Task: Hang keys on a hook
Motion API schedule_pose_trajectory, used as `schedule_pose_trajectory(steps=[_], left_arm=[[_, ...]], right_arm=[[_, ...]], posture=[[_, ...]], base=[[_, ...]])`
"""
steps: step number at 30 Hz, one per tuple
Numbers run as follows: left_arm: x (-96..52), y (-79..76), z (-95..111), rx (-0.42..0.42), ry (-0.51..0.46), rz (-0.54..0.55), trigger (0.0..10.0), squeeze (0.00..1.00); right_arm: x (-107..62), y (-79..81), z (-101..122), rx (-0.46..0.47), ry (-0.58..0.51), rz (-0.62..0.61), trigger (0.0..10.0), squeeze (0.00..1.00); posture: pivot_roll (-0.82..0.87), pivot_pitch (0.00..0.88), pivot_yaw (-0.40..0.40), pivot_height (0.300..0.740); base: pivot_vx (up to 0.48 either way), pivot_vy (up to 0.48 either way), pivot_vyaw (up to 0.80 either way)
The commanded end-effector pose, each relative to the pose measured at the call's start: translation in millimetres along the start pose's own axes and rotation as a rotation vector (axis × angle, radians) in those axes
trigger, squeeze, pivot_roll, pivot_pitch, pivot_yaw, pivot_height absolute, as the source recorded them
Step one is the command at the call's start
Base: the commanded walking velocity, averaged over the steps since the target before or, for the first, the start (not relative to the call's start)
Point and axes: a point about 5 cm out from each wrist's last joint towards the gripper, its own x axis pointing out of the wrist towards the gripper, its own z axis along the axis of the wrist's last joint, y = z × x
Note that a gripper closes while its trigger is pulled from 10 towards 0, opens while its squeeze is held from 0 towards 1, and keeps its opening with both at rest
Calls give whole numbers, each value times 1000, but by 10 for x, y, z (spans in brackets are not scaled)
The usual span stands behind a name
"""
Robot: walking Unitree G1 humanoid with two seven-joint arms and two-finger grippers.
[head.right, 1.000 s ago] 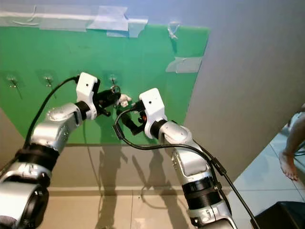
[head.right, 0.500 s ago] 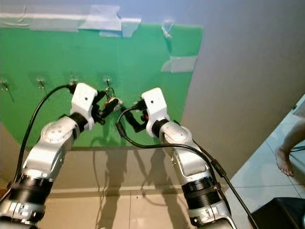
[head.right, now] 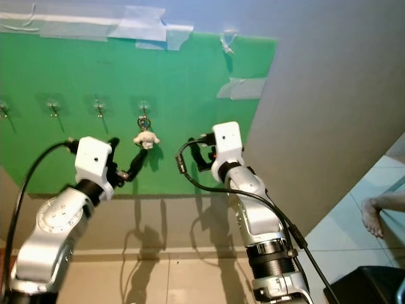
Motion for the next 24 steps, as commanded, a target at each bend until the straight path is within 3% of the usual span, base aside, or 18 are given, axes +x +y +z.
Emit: schedule_pose_trajectory(steps=[1, 5, 8, 13, 16, 20, 21, 22, 24], left_arm=[[-51, 41, 43, -28, -14, 51, 10000, 1000], [-169, 110, -28, -58, 11, 135, 10000, 1000], [-262, 189, -63, -12, 37, 201, 10000, 1000], [-285, 179, -90, 15, 50, 197, 10000, 1000], [-288, 135, -85, 28, 52, 179, 10000, 1000], [-298, 87, -85, -7, 39, 149, 10000, 1000], [-328, 122, -6, 76, -65, 179, 10000, 1000], [-328, 122, -6, 76, -65, 179, 10000, 1000], [-367, 184, 45, 163, -152, 241, 10000, 1000]], right_arm=[[-42, -96, -15, 44, -25, -54, 10000, 0], [-154, -202, -89, 55, -38, -104, 10000, 0], [-351, -302, -255, 34, -41, -152, 10000, 0], [-458, -246, -334, 26, -45, -101, 10000, 0], [-499, -305, -352, 42, -55, -133, 10000, 0], [-574, -358, -284, 41, -161, -169, 10000, 0], [-674, -362, -231, -19, -269, -174, 10000, 0], [-674, -362, -231, -19, -269, -174, 10000, 0], [-723, -357, -274, -35, -280, -185, 10000, 0]], posture=[[21, 0, -44, 740], [23, 0, -46, 740], [20, 0, -46, 740], [13, 0, -42, 740], [8, 0, -41, 740], [-1, 0, -34, 740], [-12, 0, -23, 740], [-12, 0, -23, 740], [-27, 0, -12, 740]], base=[[0, 0, 0], [0, 0, 0], [0, 0, 0], [0, 0, 0], [0, 0, 0], [0, 0, 0], [0, 0, 0], [0, 0, 0], [0, 0, 0]])
